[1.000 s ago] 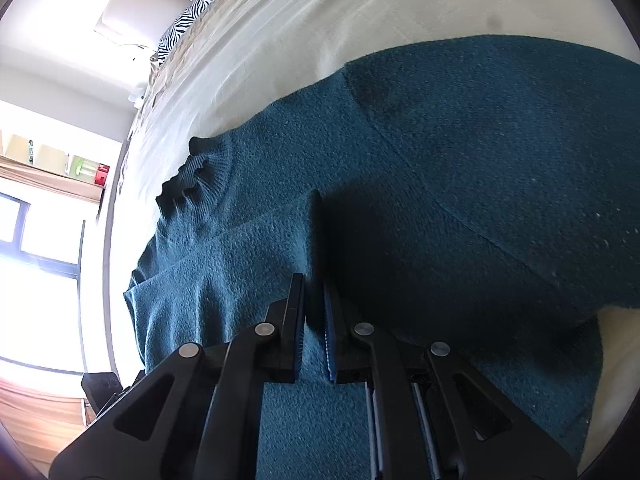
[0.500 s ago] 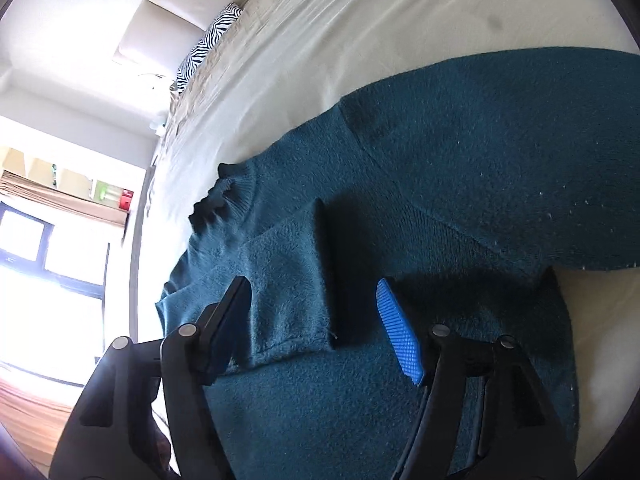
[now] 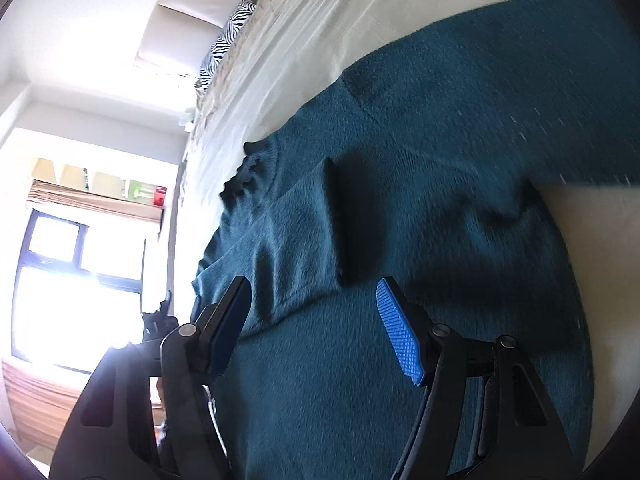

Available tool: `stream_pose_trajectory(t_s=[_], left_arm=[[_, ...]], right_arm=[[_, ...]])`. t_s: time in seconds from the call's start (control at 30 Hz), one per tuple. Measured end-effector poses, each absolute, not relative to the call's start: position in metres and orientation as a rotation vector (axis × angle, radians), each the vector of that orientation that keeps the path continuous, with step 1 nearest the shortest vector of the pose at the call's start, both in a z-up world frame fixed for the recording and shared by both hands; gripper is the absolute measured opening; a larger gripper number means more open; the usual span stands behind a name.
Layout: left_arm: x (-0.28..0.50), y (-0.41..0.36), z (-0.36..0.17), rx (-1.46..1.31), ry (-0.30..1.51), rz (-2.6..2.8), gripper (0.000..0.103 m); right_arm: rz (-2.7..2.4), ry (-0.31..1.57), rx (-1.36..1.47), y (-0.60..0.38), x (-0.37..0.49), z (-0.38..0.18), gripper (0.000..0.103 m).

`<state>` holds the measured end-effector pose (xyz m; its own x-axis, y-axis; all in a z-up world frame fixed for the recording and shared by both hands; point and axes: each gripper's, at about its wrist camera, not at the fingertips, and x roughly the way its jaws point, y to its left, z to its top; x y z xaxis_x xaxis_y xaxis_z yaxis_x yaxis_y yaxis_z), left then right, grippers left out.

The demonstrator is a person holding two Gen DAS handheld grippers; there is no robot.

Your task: Fold small clothes

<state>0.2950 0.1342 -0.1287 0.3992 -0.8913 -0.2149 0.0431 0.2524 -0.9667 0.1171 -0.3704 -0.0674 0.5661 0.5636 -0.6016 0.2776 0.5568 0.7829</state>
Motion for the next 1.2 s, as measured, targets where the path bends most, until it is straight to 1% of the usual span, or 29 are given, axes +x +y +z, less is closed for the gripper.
stream_pose_trajectory(t_s=[0.2, 0.3, 0.37, 0.4, 0.47, 0.53, 0.63, 0.7, 0.77, 0.87, 0.97, 1.03, 1.1, 1.13, 1.2], left_arm=[[0.253, 0.131, -0.127, -1.079, 0.973, -0.801, 0.057], [0.237, 0.129, -0.12, -1.033, 0.996, -0.792, 0.063], [0.225, 0.133, -0.115, -1.042, 0.996, -0.785, 0.072], [0.217, 0.136, -0.112, -1.053, 0.99, -0.781, 0.075], [0.2, 0.139, -0.1, -1.054, 0.965, -0.77, 0.088], [0.186, 0.133, -0.082, -1.014, 0.946, -0.756, 0.093], [0.164, 0.115, -0.063, -0.938, 0.94, -0.754, 0.094], [0.155, 0.099, -0.055, -0.874, 0.949, -0.732, 0.094], [0.15, 0.077, -0.046, -0.783, 0.961, -0.716, 0.094], [0.147, 0.052, -0.042, -0.74, 0.975, -0.739, 0.094], [0.148, 0.036, -0.045, -0.73, 0.999, -0.744, 0.094], [0.15, 0.027, -0.047, -0.731, 1.008, -0.75, 0.094], [0.155, 0.019, -0.047, -0.732, 1.016, -0.743, 0.094], [0.158, 0.016, -0.048, -0.737, 1.019, -0.739, 0.094], [0.168, 0.009, -0.051, -0.757, 1.03, -0.721, 0.094]], right_arm=[[0.218, 0.989, 1.013, -0.374, 0.075, -0.066, 0.065], [0.191, 0.981, 1.018, -0.387, 0.048, -0.066, 0.065], [0.158, 0.964, 1.02, -0.402, 0.031, -0.065, 0.065], [0.126, 0.943, 1.031, -0.416, 0.019, -0.063, 0.065], [0.06, 0.885, 1.069, -0.446, -0.004, -0.062, 0.065], [-0.052, 0.826, 1.112, -0.485, -0.03, -0.063, 0.065], [-0.283, 0.77, 1.174, -0.543, -0.067, -0.073, 0.064], [-0.358, 0.685, 1.244, -0.577, -0.089, -0.079, 0.062], [-0.434, 0.596, 1.334, -0.609, -0.107, -0.083, 0.062], [-0.515, 0.529, 1.378, -0.64, -0.116, -0.082, 0.062], [-0.538, 0.508, 1.389, -0.661, -0.112, -0.085, 0.061], [-0.544, 0.494, 1.387, -0.67, -0.108, -0.087, 0.054], [-0.574, 0.514, 1.371, -0.677, -0.105, -0.088, 0.031], [-0.584, 0.52, 1.36, -0.68, -0.106, -0.087, 0.028], [-0.612, 0.554, 1.299, -0.686, -0.102, -0.079, 0.016]])
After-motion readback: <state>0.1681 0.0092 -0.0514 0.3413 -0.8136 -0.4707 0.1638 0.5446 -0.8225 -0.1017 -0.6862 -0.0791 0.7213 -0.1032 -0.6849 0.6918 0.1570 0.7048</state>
